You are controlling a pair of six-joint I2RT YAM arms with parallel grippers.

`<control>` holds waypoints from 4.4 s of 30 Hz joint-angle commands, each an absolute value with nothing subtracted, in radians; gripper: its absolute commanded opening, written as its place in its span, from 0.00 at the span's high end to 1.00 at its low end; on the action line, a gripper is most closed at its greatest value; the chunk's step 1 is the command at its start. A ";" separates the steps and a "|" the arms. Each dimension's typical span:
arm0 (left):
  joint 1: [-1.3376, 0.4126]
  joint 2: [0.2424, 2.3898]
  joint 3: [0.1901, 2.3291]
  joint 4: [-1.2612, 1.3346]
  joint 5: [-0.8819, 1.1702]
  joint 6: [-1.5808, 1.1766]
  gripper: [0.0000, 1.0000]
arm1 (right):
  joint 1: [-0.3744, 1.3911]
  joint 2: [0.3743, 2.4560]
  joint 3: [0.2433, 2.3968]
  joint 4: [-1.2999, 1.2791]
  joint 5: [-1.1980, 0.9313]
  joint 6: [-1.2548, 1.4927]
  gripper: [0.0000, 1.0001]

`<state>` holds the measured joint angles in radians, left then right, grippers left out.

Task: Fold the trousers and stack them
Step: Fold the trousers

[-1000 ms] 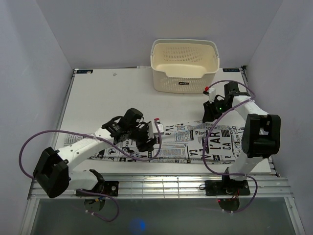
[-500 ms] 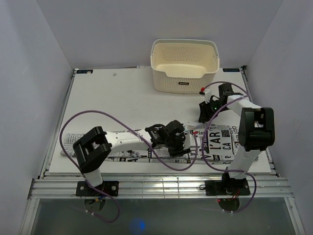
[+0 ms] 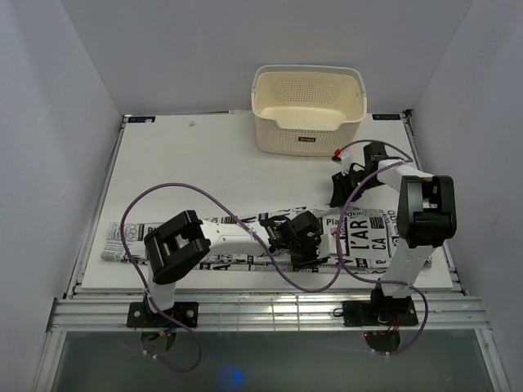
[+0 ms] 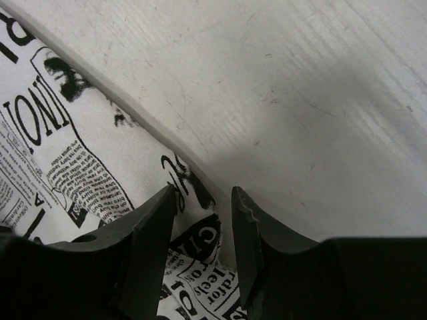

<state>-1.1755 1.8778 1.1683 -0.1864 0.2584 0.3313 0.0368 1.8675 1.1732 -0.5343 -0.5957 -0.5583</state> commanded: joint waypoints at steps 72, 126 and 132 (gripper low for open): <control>-0.801 2.126 1.656 -0.245 0.434 0.058 0.18 | -0.296 1.335 1.033 -1.192 -0.360 -1.158 0.58; -0.673 2.344 1.933 -0.185 0.635 -0.029 0.36 | -0.005 1.106 0.531 -0.900 -0.218 -1.263 0.80; -0.605 2.064 1.765 -0.397 0.626 0.064 0.25 | -0.006 1.209 0.757 -0.942 -0.291 -1.164 0.54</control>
